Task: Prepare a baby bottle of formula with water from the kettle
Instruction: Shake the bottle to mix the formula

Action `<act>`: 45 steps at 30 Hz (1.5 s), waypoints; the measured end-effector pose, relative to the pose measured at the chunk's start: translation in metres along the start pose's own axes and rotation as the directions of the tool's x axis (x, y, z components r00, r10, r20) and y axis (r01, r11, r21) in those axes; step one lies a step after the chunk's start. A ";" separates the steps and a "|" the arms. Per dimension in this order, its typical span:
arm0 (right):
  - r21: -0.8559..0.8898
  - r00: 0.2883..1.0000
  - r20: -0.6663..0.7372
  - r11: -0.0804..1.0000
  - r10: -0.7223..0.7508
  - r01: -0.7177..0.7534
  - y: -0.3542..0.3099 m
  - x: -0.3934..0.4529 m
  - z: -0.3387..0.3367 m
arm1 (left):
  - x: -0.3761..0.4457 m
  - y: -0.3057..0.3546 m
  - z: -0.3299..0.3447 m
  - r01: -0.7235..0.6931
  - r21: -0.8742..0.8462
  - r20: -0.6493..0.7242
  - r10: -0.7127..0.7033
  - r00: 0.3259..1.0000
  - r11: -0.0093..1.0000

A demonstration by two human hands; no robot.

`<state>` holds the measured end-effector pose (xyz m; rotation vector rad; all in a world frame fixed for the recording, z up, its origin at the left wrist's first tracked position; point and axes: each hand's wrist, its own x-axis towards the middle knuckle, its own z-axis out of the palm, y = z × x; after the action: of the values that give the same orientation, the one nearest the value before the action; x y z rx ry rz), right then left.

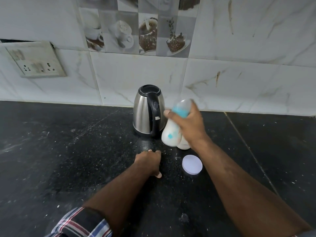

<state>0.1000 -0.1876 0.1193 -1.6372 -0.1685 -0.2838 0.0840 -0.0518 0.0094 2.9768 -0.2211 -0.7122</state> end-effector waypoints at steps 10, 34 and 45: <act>0.091 0.996 -0.083 0.995 -0.029 0.036 -0.011 0.009 -0.002 | 0.000 -0.001 0.002 0.005 -0.025 0.004 -0.005 1.000 1.000; 0.046 0.996 -0.088 0.999 -0.014 0.018 -0.002 0.003 -0.007 | 0.000 -0.002 0.002 0.011 -0.006 0.004 -0.011 1.000 1.000; -0.238 0.985 0.173 0.971 0.008 0.034 0.006 -0.010 0.004 | 0.000 -0.001 0.002 0.019 -0.009 0.020 -0.019 1.000 1.000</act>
<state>0.0927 -0.1840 0.1105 -1.9026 -0.2863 -0.1760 0.0831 -0.0514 0.0077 2.9682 -0.1909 -0.7428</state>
